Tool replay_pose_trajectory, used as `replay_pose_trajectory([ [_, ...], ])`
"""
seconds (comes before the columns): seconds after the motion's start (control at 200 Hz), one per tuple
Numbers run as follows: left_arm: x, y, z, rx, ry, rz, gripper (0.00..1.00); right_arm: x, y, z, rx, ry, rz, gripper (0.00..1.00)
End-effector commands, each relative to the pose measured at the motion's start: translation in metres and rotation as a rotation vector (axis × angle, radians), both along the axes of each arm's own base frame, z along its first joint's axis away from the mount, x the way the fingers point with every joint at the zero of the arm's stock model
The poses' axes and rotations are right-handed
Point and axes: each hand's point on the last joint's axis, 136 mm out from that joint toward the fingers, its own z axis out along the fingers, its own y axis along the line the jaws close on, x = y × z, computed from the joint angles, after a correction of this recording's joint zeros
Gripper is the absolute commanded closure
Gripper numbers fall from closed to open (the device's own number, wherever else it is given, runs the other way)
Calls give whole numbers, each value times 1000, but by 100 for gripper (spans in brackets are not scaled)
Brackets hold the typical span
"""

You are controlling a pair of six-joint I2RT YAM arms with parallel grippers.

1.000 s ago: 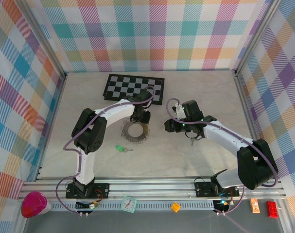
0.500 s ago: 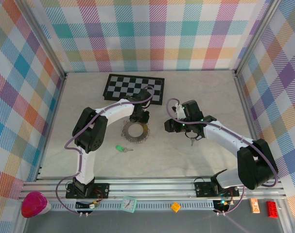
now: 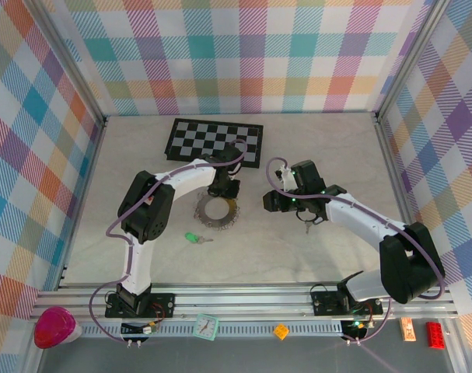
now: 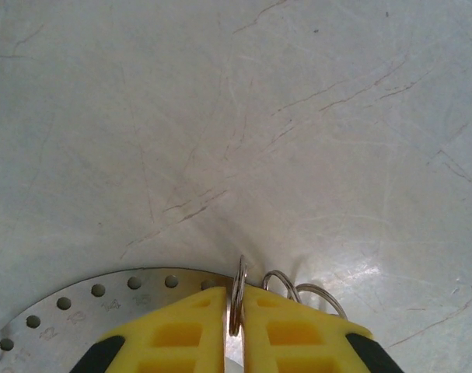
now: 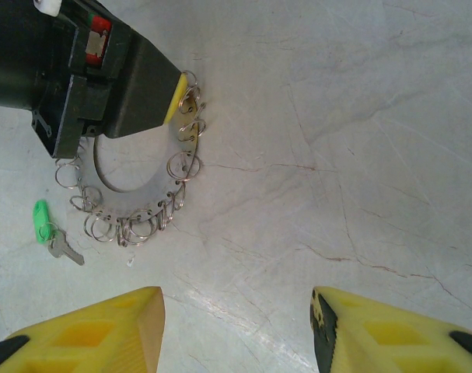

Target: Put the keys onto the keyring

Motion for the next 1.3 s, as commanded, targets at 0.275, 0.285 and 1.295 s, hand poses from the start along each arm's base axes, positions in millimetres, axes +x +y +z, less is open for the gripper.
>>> replay_pose_trajectory([
  [0.275, 9, -2, 6, -30, -19, 0, 96, -5, 1, 9, 28, -14, 3, 48],
  [0.285, 9, -2, 7, -31, -23, -3, 97, -5, 1, 9, 27, -16, 2, 48],
  [1.295, -112, -77, 189, -666, -797, -944, 100, -7, -37, 147, 162, -629, 9, 49],
])
